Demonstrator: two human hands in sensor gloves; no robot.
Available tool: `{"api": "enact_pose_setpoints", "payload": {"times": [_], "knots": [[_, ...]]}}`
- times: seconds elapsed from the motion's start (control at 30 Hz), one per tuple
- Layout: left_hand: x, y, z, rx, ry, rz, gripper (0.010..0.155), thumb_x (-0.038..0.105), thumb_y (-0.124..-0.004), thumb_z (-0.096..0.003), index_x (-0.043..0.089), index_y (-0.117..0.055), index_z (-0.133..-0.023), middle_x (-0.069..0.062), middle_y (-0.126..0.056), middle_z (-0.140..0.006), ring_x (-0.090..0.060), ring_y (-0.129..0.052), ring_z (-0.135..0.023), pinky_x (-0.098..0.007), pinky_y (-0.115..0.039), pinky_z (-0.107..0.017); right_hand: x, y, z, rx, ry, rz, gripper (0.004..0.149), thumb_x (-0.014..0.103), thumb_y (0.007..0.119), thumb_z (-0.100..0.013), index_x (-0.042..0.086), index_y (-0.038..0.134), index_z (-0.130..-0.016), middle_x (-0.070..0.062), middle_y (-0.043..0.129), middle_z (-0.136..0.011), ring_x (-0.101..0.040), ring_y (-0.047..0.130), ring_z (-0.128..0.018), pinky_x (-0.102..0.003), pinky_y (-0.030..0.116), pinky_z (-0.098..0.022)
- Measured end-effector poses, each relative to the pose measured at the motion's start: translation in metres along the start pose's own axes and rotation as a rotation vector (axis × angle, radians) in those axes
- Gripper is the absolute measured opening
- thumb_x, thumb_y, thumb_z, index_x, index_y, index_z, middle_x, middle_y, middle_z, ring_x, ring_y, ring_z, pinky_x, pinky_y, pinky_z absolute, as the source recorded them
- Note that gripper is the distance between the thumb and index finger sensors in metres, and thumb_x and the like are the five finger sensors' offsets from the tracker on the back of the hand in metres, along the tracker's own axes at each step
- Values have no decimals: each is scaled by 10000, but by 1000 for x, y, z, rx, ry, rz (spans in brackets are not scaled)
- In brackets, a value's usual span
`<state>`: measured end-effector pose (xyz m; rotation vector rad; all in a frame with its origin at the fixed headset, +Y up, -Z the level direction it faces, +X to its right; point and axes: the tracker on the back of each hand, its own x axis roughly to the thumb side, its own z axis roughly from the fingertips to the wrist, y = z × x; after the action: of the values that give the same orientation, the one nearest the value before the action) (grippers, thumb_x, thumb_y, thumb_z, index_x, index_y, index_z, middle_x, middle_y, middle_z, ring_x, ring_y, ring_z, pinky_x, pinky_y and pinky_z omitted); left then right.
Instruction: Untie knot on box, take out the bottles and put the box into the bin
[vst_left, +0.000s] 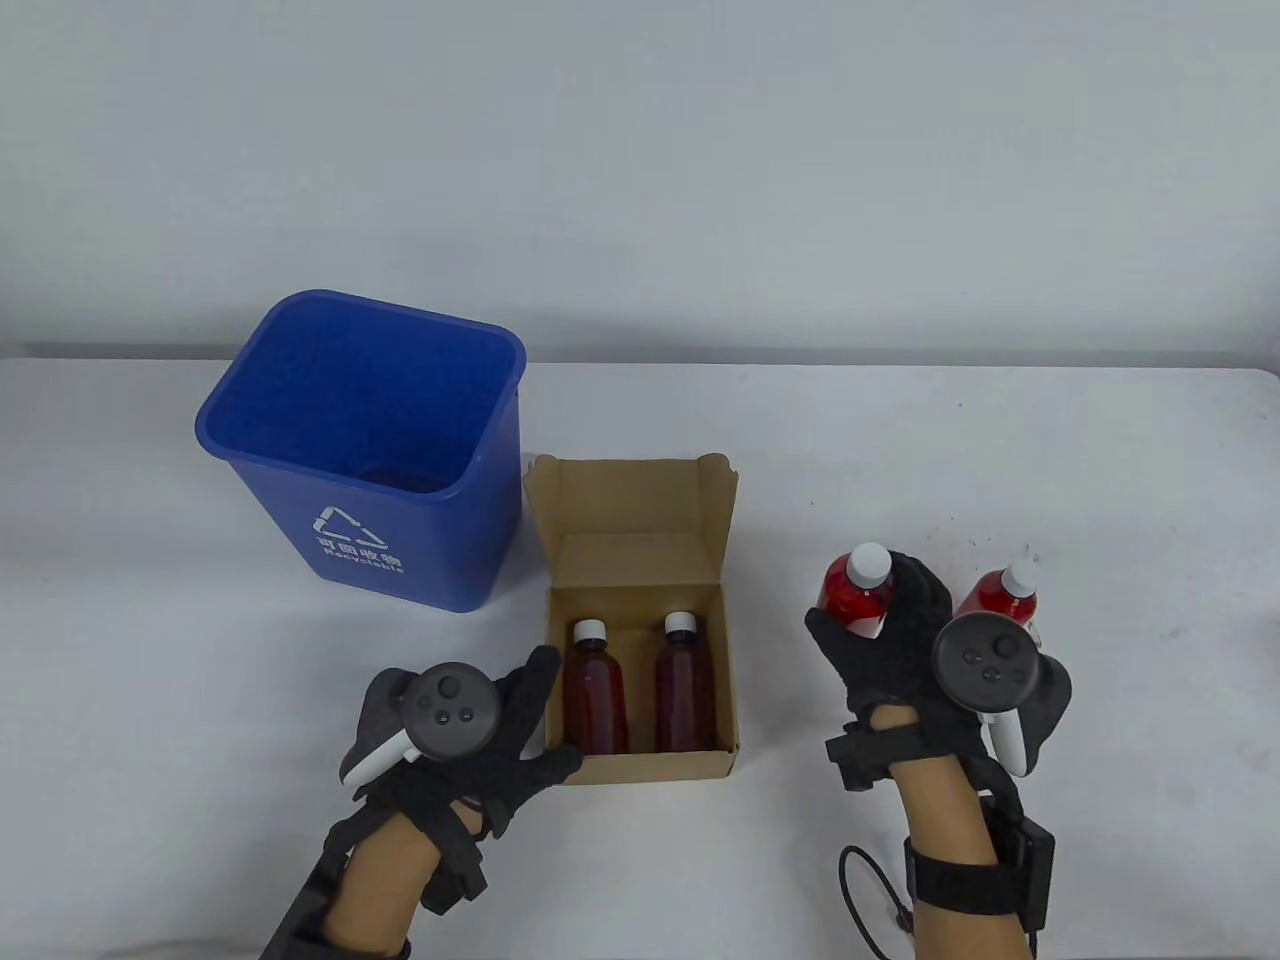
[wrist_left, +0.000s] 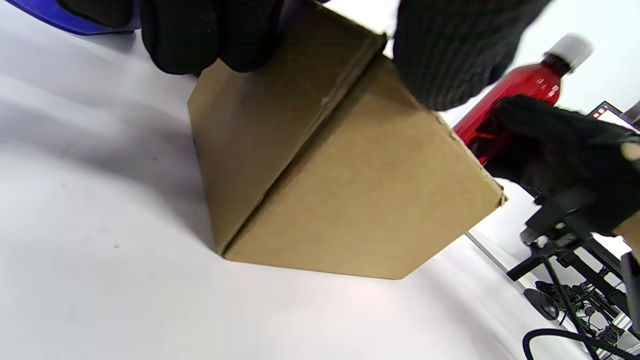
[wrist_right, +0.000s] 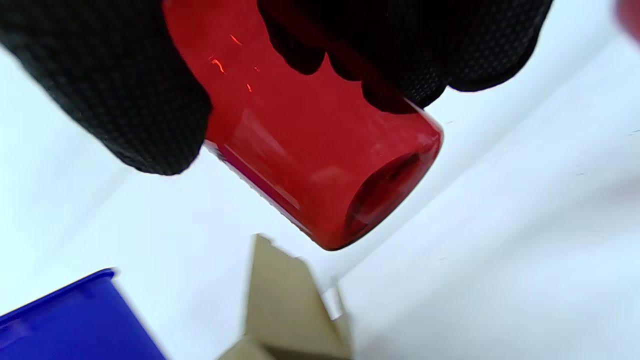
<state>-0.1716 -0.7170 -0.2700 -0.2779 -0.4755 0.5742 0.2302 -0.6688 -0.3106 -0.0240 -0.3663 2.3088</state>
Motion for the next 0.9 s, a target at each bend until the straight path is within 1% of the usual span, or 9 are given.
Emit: {"api": "enact_pose_setpoints", "payload": {"times": [0.33,0.4,0.5,0.57,0.7,0.9], "knots": [[0,0,1,2,3,4,954,540,-759,-481,128,-176,-1114,-262,-468,-1106,-592,-579,-988,-765,-448,-693,-51,15,-13,-18,146,-7,844,500,905,-426,41,469,-985,-213,469,-1004,-453,726,-831,-552,674,-558],[0,0,1,1,2,6,952,540,-758,-482,130,-174,-1113,-262,-468,-1105,-591,-578,-988,-764,-448,-693,-63,19,-15,-5,202,-38,844,496,904,-428,40,464,-986,-214,462,-1007,-460,723,-831,-553,674,-556],[0,0,1,1,2,6,953,539,-758,-482,128,-175,-1113,-264,-467,-1106,-591,-579,-988,-764,-449,-693,-77,24,-18,18,252,-29,840,487,910,-425,52,466,-990,-204,458,-1014,-464,725,-836,-552,679,-554],[0,0,1,0,2,9,953,539,-758,-481,129,-175,-1113,-262,-468,-1105,-591,-578,-988,-763,-450,-693,-81,26,-19,22,264,-31,836,487,913,-422,71,466,-994,-189,456,-1022,-462,727,-841,-547,686,-552],[0,0,1,-1,2,13,953,538,-759,-482,129,-173,-1113,-263,-468,-1105,-590,-581,-987,-762,-452,-693,-88,30,-20,40,307,-91,832,476,917,-422,100,454,-1002,-164,439,-1037,-461,711,-863,-542,689,-554],[-1,0,1,-3,-1,17,952,539,-758,-482,133,-171,-1112,-263,-467,-1105,-592,-580,-986,-763,-453,-692,-98,36,-22,67,345,-70,829,458,929,-416,129,447,-1004,-141,438,-1044,-454,690,-888,-561,678,-562]]}}
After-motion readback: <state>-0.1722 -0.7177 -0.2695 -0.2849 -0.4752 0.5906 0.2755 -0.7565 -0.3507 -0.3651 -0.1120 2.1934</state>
